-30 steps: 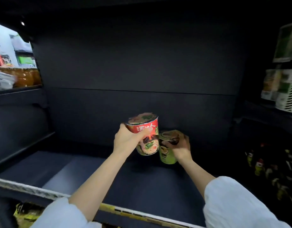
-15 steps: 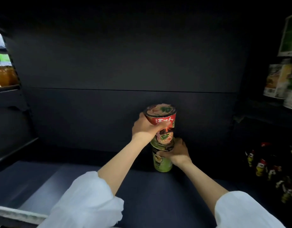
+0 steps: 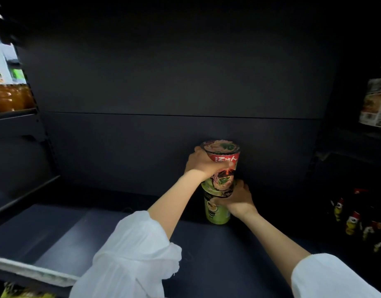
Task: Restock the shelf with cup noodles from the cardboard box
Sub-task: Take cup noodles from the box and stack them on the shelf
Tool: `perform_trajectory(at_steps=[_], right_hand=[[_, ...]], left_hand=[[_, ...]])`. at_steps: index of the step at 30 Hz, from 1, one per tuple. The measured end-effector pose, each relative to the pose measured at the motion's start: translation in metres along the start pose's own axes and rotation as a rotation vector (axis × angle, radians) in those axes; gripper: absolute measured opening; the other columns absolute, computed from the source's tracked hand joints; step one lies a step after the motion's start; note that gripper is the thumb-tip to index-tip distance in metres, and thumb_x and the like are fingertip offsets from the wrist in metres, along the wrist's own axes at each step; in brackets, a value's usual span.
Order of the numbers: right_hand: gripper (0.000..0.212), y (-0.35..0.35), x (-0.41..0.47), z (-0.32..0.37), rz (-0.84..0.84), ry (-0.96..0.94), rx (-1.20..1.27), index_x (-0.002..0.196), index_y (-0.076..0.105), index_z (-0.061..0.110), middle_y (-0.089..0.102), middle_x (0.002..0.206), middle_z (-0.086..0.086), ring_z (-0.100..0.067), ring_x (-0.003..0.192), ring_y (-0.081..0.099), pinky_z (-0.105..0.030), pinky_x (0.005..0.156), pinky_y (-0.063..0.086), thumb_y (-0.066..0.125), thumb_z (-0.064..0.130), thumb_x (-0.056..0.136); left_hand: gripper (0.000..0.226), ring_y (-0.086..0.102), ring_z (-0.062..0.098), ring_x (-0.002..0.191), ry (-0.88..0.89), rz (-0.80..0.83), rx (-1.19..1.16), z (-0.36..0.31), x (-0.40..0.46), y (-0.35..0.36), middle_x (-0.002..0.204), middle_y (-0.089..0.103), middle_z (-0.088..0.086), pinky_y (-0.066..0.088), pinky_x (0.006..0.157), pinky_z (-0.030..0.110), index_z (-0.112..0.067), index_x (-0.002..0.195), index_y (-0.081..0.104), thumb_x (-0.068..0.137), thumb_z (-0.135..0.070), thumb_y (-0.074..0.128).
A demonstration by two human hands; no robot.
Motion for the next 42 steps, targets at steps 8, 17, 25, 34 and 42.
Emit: perform_trajectory(at_steps=[8,17,25,34,42], right_hand=[[0.121,-0.006,-0.014,0.012,0.123,0.032,0.055,0.151,-0.003,0.009,0.012,0.156,-0.017,-0.029,0.144,0.015,-0.035,0.11,0.029,0.083,0.027,0.068],[0.049,-0.081,-0.097,0.033,-0.119,-0.193,0.052,0.131,0.05,0.008,0.056,0.13,-0.012,-0.023,0.121,0.052,-0.026,0.097,0.041,0.067,0.016,0.086],[0.015,-0.167,-0.267,0.028,-0.325,-0.298,-0.013,0.101,0.068,0.015,0.067,0.09,0.004,-0.008,0.087,0.061,-0.019,0.075,0.044,0.058,0.017,0.091],[0.017,-0.276,-0.449,-0.1,-0.428,0.009,-0.227,0.103,0.067,0.014,0.062,0.082,0.004,-0.015,0.08,0.062,-0.013,0.058,0.043,0.053,0.018,0.095],[0.024,-0.38,-0.551,-0.237,-0.475,0.267,-0.299,0.104,0.066,0.012,0.069,0.097,-0.006,-0.022,0.083,0.064,-0.033,0.07,0.052,0.054,0.009,0.084]], left_hand=[[0.103,0.039,0.028,0.134,-0.107,0.012,0.014,0.0,-0.021,0.002,0.146,0.038,0.011,0.038,0.107,0.041,-0.005,0.145,0.021,0.07,-0.05,0.075],[0.028,0.061,0.015,0.094,0.131,-0.157,-0.014,-0.016,-0.114,-0.036,0.111,0.065,0.004,0.046,0.073,0.024,-0.015,0.114,0.059,0.089,-0.027,0.059],[0.012,0.062,0.003,0.073,0.395,-0.05,-0.034,-0.056,-0.265,-0.006,0.081,0.068,-0.01,0.045,0.059,0.018,-0.024,0.087,0.064,0.094,-0.024,0.054],[0.014,0.063,0.012,0.076,0.56,0.208,0.04,-0.134,-0.443,0.14,0.082,0.066,-0.009,0.048,0.061,0.027,-0.022,0.093,0.064,0.094,-0.03,0.053],[0.016,0.063,0.02,0.09,0.625,0.485,0.178,-0.204,-0.547,0.296,0.095,0.068,-0.001,0.05,0.071,0.03,-0.021,0.098,0.064,0.091,-0.032,0.054]])
Point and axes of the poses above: each hand's wrist, its own x-axis towards the middle knuckle, its own y-axis out of the palm, z = x × y, the point moved 7 cm from there along x, towards the middle knuckle
